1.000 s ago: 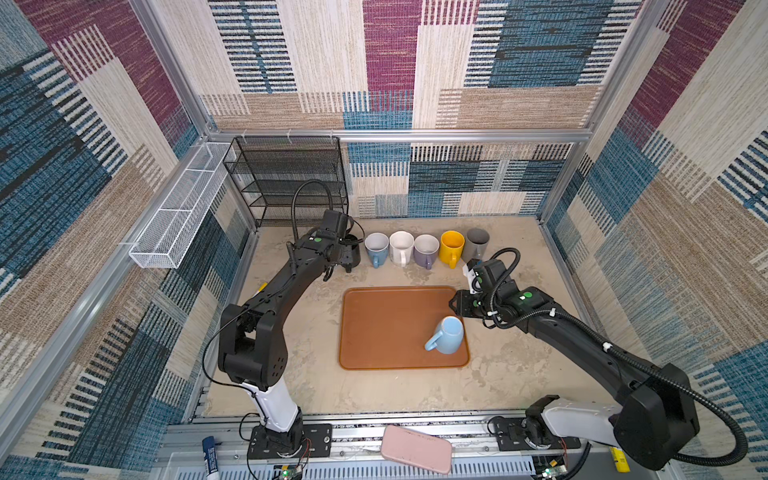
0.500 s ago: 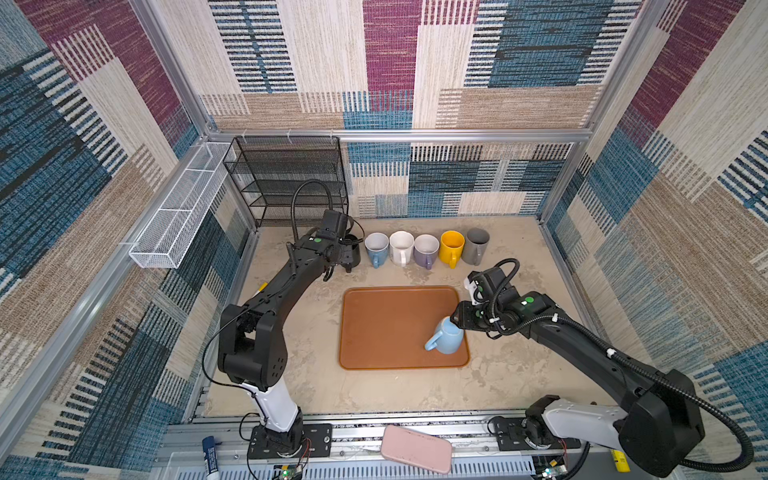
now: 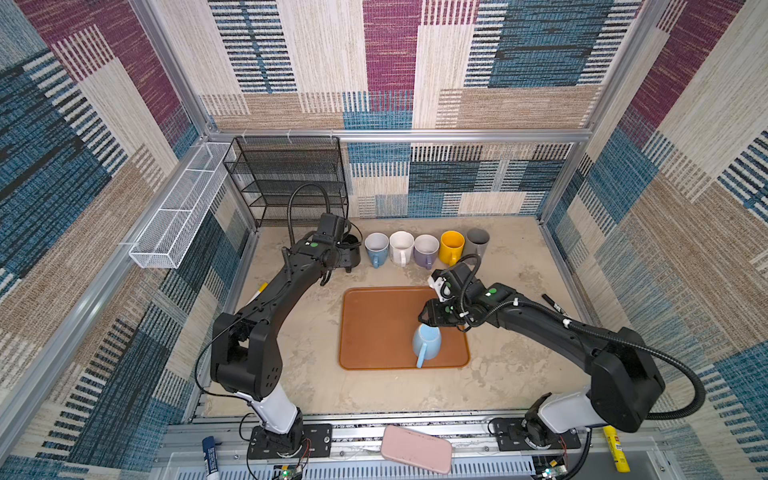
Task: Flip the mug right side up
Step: 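Open the left gripper off the black mug while the right moves over the light-blue mug, then lower the right gripper onto the light-blue mug on the tray and grasp it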
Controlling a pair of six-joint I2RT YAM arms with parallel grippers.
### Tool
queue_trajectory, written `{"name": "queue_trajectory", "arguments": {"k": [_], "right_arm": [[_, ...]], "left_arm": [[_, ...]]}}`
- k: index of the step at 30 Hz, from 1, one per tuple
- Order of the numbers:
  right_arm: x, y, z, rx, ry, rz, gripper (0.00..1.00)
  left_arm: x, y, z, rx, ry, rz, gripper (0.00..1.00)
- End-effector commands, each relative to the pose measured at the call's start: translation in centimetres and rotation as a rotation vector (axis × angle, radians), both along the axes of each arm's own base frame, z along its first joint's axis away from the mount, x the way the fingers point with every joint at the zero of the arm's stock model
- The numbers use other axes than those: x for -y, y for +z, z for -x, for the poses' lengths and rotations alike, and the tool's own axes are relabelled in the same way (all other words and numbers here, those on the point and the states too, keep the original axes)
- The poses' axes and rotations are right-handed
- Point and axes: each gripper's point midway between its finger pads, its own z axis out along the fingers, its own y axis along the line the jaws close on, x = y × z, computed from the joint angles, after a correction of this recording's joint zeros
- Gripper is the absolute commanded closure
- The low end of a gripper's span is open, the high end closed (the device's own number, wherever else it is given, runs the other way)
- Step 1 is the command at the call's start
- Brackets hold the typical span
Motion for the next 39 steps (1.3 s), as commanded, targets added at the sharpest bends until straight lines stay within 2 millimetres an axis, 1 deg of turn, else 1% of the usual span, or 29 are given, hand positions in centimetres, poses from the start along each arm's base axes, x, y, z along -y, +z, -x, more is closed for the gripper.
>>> {"name": "queue_trajectory", "arguments": {"k": [1, 4, 7, 11, 13, 16, 18, 21, 25, 31, 34, 39], "right_arm": [[-2.3, 1.5, -0.9, 0.075, 0.059, -0.039, 0.55], [-2.1, 2.2, -1.3, 0.111, 0.074, -0.002, 0.55], [-0.6, 1.9, -1.2, 0.128, 0.069, 0.083, 0.54], [1.3, 1.3, 0.5, 0.120, 0.060, 0.160, 0.53], [1.6, 1.1, 1.6, 0.115, 0.074, 0.177, 0.53], [2.1, 1.5, 3.1, 0.122, 0.097, 0.200, 0.52], [2.1, 2.1, 4.0, 0.137, 0.117, 0.199, 0.52], [1.8, 2.4, 5.1, 0.141, 0.138, 0.199, 0.51], [1.6, 1.4, 6.0, 0.116, 0.135, 0.212, 0.51], [0.0, 0.3, 6.8, 0.090, 0.149, 0.181, 0.51], [-0.2, -0.5, 6.5, 0.082, 0.151, 0.205, 0.51], [-0.5, -1.0, 4.9, 0.126, 0.157, 0.262, 0.50]], "left_arm": [[-0.5, 0.3, 0.1, 0.017, 0.029, -0.003, 0.67], [-0.6, 0.2, 0.3, 0.018, 0.033, -0.002, 0.67], [-0.6, 0.4, 0.4, 0.023, 0.032, 0.002, 0.67], [-0.6, 0.5, 0.3, 0.028, 0.034, 0.009, 0.67], [-0.5, 0.5, 0.2, 0.030, 0.035, 0.015, 0.67], [-0.2, 0.4, 0.0, 0.029, 0.033, 0.028, 0.67], [0.0, 0.4, -0.1, 0.027, 0.031, 0.036, 0.67], [0.1, 0.3, -0.2, 0.026, 0.031, 0.044, 0.67], [0.1, 0.3, -0.2, 0.026, 0.031, 0.047, 0.67], [-0.1, 0.6, 0.0, 0.028, 0.035, 0.039, 0.67], [-0.1, 0.8, 0.0, 0.030, 0.036, 0.038, 0.67], [-0.2, 0.6, 0.2, 0.023, 0.038, 0.036, 0.67]]}}
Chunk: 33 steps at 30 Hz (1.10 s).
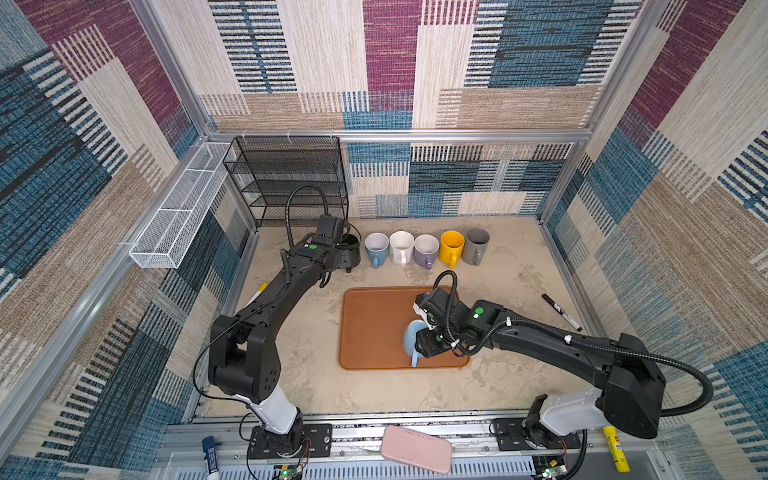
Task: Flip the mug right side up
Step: 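Lower the right gripper onto the light-blue mug on the tray and grasp it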
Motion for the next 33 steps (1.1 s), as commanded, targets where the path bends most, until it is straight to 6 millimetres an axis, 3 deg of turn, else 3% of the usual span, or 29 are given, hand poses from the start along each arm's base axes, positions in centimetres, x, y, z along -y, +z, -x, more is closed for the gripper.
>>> {"name": "queue_trajectory", "arguments": {"k": [1, 12, 18, 26, 33], "right_arm": [[-0.8, 0.4, -2.0, 0.077, 0.000, 0.013, 0.49], [-4.6, 0.0, -6.7, 0.153, 0.000, 0.052, 0.47], [-4.6, -1.0, -7.9, 0.165, -0.015, 0.116, 0.53], [-3.8, -1.7, -8.5, 0.158, -0.019, 0.149, 0.68], [-3.7, -1.9, -8.9, 0.157, 0.006, 0.161, 0.70]], "left_arm": [[-0.3, 0.5, 0.0, 0.015, 0.026, 0.009, 0.67], [-0.4, 0.0, 1.1, 0.002, 0.027, 0.024, 0.67], [-0.4, -0.1, 1.2, -0.002, 0.028, 0.022, 0.67], [-0.7, -0.1, 1.5, -0.002, 0.036, 0.015, 0.67], [-0.9, -0.1, 1.8, -0.006, 0.041, 0.005, 0.67]]}}
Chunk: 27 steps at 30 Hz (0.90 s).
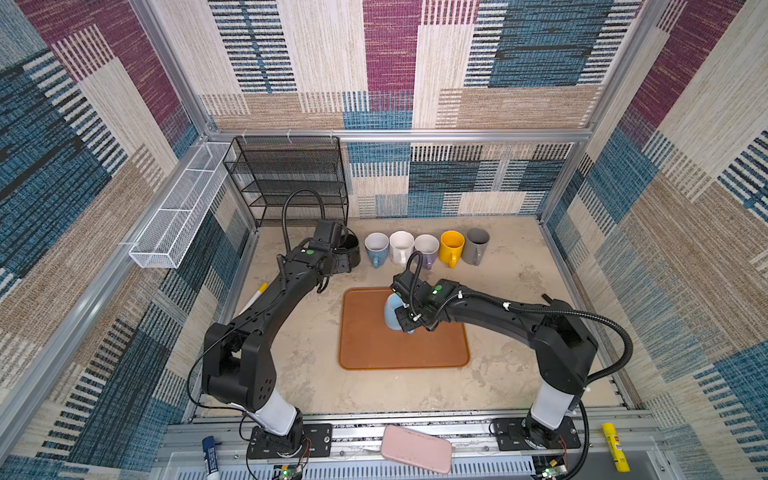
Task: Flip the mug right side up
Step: 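Lower the right gripper onto the light-blue mug on the tray and grasp it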
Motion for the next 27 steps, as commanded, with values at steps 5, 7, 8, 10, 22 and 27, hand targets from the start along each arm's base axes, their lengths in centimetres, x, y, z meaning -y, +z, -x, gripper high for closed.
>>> {"name": "queue_trajectory", "arguments": {"k": [5, 7, 8, 10, 22, 27], "right_arm": [[-0.4, 0.1, -0.7, 0.014, 0.037, 0.013, 0.71], [-0.5, -0.2, -0.7, 0.008, 0.040, 0.017, 0.70], [-0.5, -0.3, -0.8, 0.006, 0.041, 0.019, 0.70], [-0.5, -0.6, -0.8, 0.000, 0.043, 0.024, 0.70], [-0.4, -1.1, -1.2, 0.004, 0.045, 0.036, 0.70], [-0.4, -1.1, -1.5, 0.013, 0.040, 0.038, 0.76]], "left_arm": [[-0.5, 0.1, 0.3, 0.000, 0.028, -0.006, 0.67], [-0.6, 0.0, 0.4, -0.004, 0.031, -0.008, 0.67], [-0.6, 0.1, 0.4, -0.002, 0.030, -0.009, 0.67], [-0.6, 0.1, 0.5, -0.002, 0.032, -0.010, 0.67], [-0.7, 0.0, 0.4, -0.006, 0.033, -0.013, 0.67], [-0.6, 0.0, 0.5, -0.007, 0.031, -0.010, 0.67]]}}
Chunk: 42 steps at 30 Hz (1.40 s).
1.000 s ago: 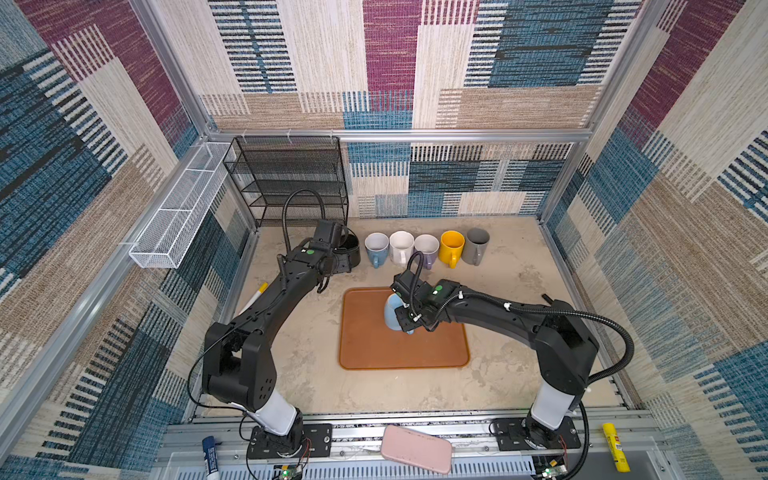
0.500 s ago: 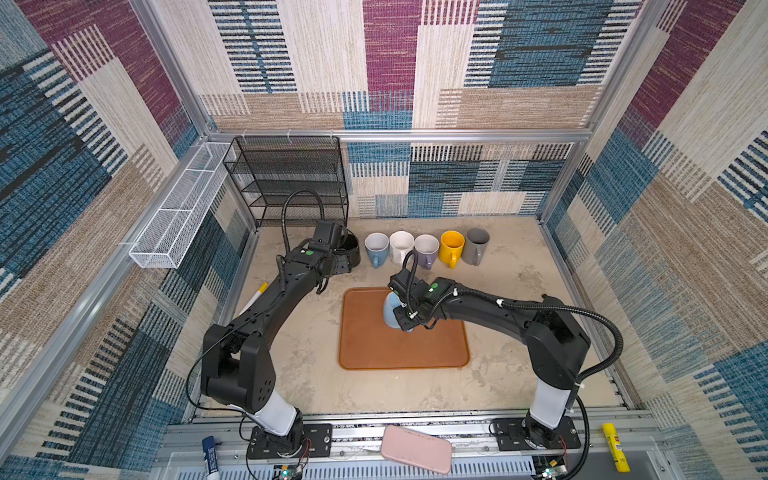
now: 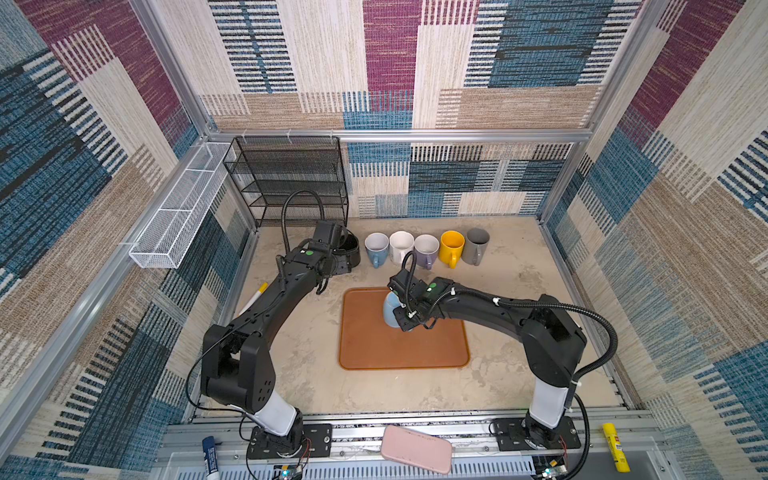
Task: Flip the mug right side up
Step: 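Lower the right gripper onto the light-blue mug on the tray and grasp it, then lift the light-blue mug with the right gripper toward the row while the left rises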
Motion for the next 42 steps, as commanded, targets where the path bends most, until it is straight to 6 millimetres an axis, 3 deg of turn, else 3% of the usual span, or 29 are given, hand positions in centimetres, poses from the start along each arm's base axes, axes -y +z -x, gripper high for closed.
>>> {"name": "queue_trajectory", "arguments": {"k": [1, 10, 17, 28, 35, 42], "right_arm": [[-0.1, 0.3, -0.8, 0.030, -0.002, -0.002, 0.77], [0.2, 1.2, -1.6, 0.063, -0.003, -0.001, 0.88], [-0.6, 4.7, -2.9, 0.131, 0.026, -0.103, 0.99], [-1.7, 10.4, -4.4, 0.218, 0.073, -0.389, 1.00], [-1.9, 12.0, -5.4, 0.279, 0.095, -0.529, 1.00], [-2.2, 14.6, -7.9, 0.343, 0.093, -0.637, 1.00]], "left_arm": [[-0.3, 0.1, 0.1, 0.003, 0.022, -0.003, 0.67], [-0.5, 0.7, 0.4, 0.014, 0.025, -0.001, 0.66], [-0.5, 1.8, 0.6, 0.039, 0.021, 0.011, 0.66], [0.4, 3.5, 0.9, 0.101, -0.008, 0.077, 0.66], [0.9, 3.1, 1.1, 0.106, -0.024, 0.116, 0.66], [1.5, 3.1, 1.4, 0.109, -0.041, 0.151, 0.65]]}}
